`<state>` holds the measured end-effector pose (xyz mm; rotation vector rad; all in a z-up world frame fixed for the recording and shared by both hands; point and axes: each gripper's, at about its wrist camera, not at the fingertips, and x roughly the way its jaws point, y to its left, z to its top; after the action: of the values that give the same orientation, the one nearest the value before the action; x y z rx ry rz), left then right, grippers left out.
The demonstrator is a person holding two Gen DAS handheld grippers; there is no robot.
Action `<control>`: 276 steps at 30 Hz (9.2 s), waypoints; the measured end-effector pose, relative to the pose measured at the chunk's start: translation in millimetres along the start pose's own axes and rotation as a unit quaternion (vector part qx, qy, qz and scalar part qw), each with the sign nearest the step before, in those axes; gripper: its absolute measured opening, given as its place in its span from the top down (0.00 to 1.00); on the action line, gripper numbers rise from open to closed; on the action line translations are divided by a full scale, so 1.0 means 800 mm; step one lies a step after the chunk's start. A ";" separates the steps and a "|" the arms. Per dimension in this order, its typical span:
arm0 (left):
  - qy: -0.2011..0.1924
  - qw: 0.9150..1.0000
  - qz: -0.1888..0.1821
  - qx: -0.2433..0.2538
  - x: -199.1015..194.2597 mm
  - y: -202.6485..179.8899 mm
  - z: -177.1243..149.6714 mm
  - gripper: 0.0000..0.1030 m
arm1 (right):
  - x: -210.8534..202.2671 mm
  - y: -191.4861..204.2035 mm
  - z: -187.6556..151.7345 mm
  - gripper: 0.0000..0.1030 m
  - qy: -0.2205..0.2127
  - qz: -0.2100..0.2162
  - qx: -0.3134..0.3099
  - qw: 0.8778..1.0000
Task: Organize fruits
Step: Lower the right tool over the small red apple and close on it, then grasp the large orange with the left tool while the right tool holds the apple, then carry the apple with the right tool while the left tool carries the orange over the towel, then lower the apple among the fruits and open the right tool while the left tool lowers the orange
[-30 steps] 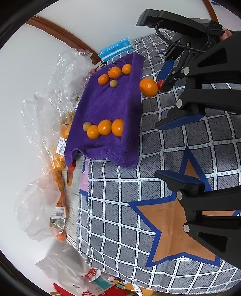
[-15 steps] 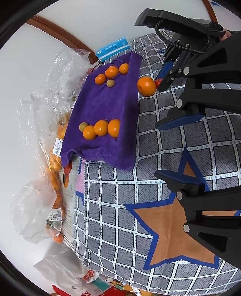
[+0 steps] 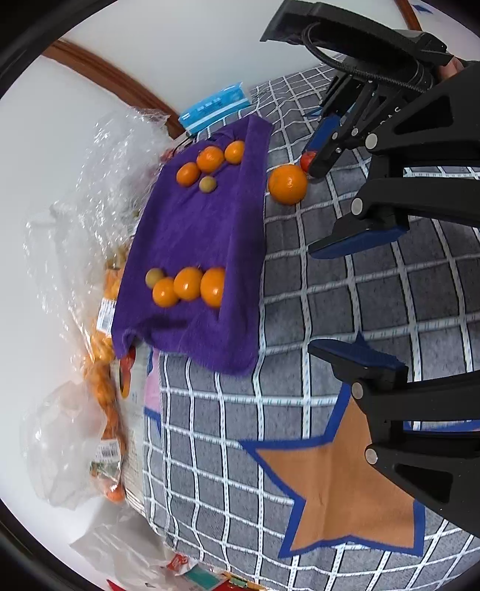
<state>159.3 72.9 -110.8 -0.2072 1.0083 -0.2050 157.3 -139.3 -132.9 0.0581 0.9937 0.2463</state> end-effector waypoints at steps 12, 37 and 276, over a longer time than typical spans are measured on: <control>0.013 0.999 -0.025 0.042 0.020 -0.063 -0.003 0.58 | -0.031 -0.052 -0.016 0.77 -0.013 -0.026 0.027 0.999; 0.039 0.995 -0.025 0.087 0.086 -0.155 0.005 0.57 | -0.069 -0.169 -0.029 0.77 -0.028 -0.080 0.094 0.992; 0.014 0.999 -0.023 0.046 0.109 -0.070 0.174 0.56 | 0.053 -0.066 0.124 0.61 -0.015 -0.006 0.022 1.000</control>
<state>319.2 7.0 -95.2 -0.1441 1.0208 -0.2966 272.0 -174.4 -122.0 0.0957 0.9691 0.2115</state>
